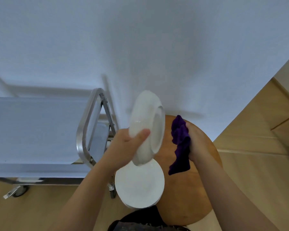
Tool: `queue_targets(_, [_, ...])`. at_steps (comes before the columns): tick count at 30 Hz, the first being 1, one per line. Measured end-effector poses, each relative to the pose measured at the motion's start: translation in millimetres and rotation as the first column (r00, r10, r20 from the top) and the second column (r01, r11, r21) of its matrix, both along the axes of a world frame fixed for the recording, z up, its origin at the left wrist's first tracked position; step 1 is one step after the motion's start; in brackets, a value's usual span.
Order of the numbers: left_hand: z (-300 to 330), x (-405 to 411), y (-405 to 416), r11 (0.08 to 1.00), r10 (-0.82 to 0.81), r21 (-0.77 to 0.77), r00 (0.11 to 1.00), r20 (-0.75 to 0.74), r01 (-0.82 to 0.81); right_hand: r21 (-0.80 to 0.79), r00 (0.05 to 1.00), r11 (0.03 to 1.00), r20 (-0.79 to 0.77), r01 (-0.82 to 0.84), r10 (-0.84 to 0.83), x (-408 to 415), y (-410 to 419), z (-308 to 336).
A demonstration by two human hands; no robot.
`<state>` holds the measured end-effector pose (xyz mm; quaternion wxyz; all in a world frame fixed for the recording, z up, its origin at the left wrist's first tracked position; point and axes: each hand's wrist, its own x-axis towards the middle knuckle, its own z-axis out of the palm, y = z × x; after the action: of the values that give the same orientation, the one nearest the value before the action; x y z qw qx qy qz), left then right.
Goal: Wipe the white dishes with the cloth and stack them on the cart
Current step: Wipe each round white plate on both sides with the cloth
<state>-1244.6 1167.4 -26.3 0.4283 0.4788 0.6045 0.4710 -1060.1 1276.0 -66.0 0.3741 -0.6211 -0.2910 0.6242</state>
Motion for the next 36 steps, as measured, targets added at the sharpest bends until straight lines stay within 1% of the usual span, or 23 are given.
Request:
queue_targets(1, [-2.6, 3.8, 0.9, 0.998, -0.065, -0.006, 0.962, -0.267, 0.066, -0.049, 0.997, 0.999, -0.082, -0.012, 0.008, -1.9, -2.8, 2.3])
queue_targets(2, [-4.0, 8.6, 2.7, 0.985, -0.165, -0.044, 0.828, -0.536, 0.168, -0.072, 0.987, 0.997, -0.156, -0.040, 0.028, -3.6, -4.0, 4.8])
queue_targets(3, [-7.1, 12.1, 3.9, 0.958, -0.250, -0.091, 0.632, -0.734, 0.272, -0.071, 0.973, 0.994, -0.223, -0.081, 0.063, -4.6, -4.5, 6.0])
queue_targets(4, [-13.1, 14.2, 4.4, 0.923, -0.308, -0.147, 0.454, -0.836, 0.356, -0.051, 0.954, 0.989, -0.276, -0.137, 0.118, -5.1, -5.5, 6.8])
queue_targets(5, [-18.5, 14.9, 4.8, 0.884, -0.356, -0.206, 0.320, -0.878, 0.420, -0.032, 0.935, 0.977, -0.299, -0.211, 0.192, -4.9, -7.3, 7.9])
queue_targets(6, [-24.0, 13.5, 5.0, 0.852, -0.389, -0.254, 0.228, -0.893, 0.457, -0.033, 0.921, 0.959, -0.290, -0.283, 0.261, -4.5, -9.2, 7.7])
queue_targets(8, [-36.4, 9.6, 4.5, 0.813, -0.435, -0.336, 0.113, -0.893, 0.476, -0.109, 0.923, 0.933, -0.222, -0.344, 0.314, -1.8, -12.7, 3.1])
queue_targets(10, [-48.6, 5.4, -0.9, 0.774, -0.482, -0.415, 0.020, -0.876, 0.478, -0.183, 0.947, 0.931, -0.123, -0.316, 0.297, 4.0, -17.0, -8.0])
queue_targets(11, [-53.8, 1.2, -4.0, 0.757, -0.525, -0.452, 0.028, -0.851, 0.471, -0.192, 0.950, 0.930, -0.083, -0.313, 0.303, 6.7, -20.5, -12.8])
queue_targets(12, [-59.3, -5.6, -6.7, 0.745, -0.588, -0.484, 0.109, -0.802, 0.458, -0.197, 0.948, 0.927, -0.056, -0.320, 0.315, 8.9, -25.0, -17.6])
queue_targets(14, [-64.3, -21.7, -13.4, 0.758, -0.648, -0.486, 0.416, -0.638, 0.435, -0.209, 0.941, 0.919, -0.022, -0.334, 0.337, 11.4, -35.1, -28.2])
queue_targets(15, [-68.9, -30.3, -15.0, 0.812, -0.584, -0.427, 0.543, -0.603, 0.399, -0.209, 0.938, 0.917, -0.011, -0.340, 0.345, 12.2, -40.1, -32.7])
queue_targets(16, [-75.9, -37.0, -15.3, 0.883, -0.470, -0.349, 0.634, -0.615, 0.315, -0.207, 0.935, 0.914, -0.007, -0.348, 0.355, 13.1, -44.1, -37.4])
queue_targets(18, [-95.3, -46.6, -15.9, 0.967, -0.185, -0.250, 0.790, -0.584, 0.042, -0.204, 0.927, 0.907, -0.012, -0.369, 0.375, 16.5, -49.5, -49.6])
queue_targets(20, [-116.0, -49.9, -18.0, 0.905, -0.009, -0.399, 0.931, -0.364, -0.147, -0.201, 0.917, 0.896, -0.043, -0.396, 0.396, 18.9, -53.9, -62.0])
queue_targets(21, [-127.2, -50.4, -20.6, 0.857, 0.028, -0.496, 0.972, -0.232, -0.143, -0.205, 0.912, 0.889, -0.051, -0.409, 0.408, 19.8, -56.0, -67.7])
queue_targets(22, [-137.3, -51.1, -23.7, 0.816, 0.056, -0.565, 0.989, -0.137, -0.124, -0.209, 0.907, 0.884, -0.045, -0.418, 0.418, 20.2, -57.3, -73.3])
queue_targets(24, [-155.1, -51.4, -32.4, 0.760, 0.117, -0.640, 0.992, -0.037, -0.114, -0.212, 0.886, 0.869, 0.025, -0.447, 0.462, 21.2, -57.3, -84.7])
queue_targets(27, [-176.1, -43.6, -42.2, 0.710, 0.249, -0.678, 0.968, -0.012, -0.191, -0.212, 0.847, 0.864, 0.194, -0.456, 0.494, 25.2, -50.7, -106.2])
queue_targets(30, [-193.8, -32.0, -47.2, 0.664, 0.384, -0.674, 0.921, -0.062, -0.323, -0.176, 0.928, 0.970, 0.306, -0.166, 0.214, 36.0, -39.6, -134.2])
queue_targets(32, [-202.7, -26.7, -50.2, 0.625, 0.448, -0.661, 0.884, -0.132, -0.416, -0.074, 0.896, 0.993, 0.431, -0.087, 0.111, 45.0, -31.5, -154.0])
queue_targets(34, [-208.7, -22.3, -52.2, 0.589, 0.500, -0.654, 0.850, -0.166, -0.474, -0.015, 0.810, 0.981, 0.562, -0.194, 0.168, 52.0, -25.0, -174.2])
queue_targets(36, [-214.5, -18.7, -52.7, 0.555, 0.525, -0.660, 0.829, -0.194, -0.506, -0.020, 0.702, 0.938, 0.658, -0.346, 0.273, 55.0, -20.4, -195.8])
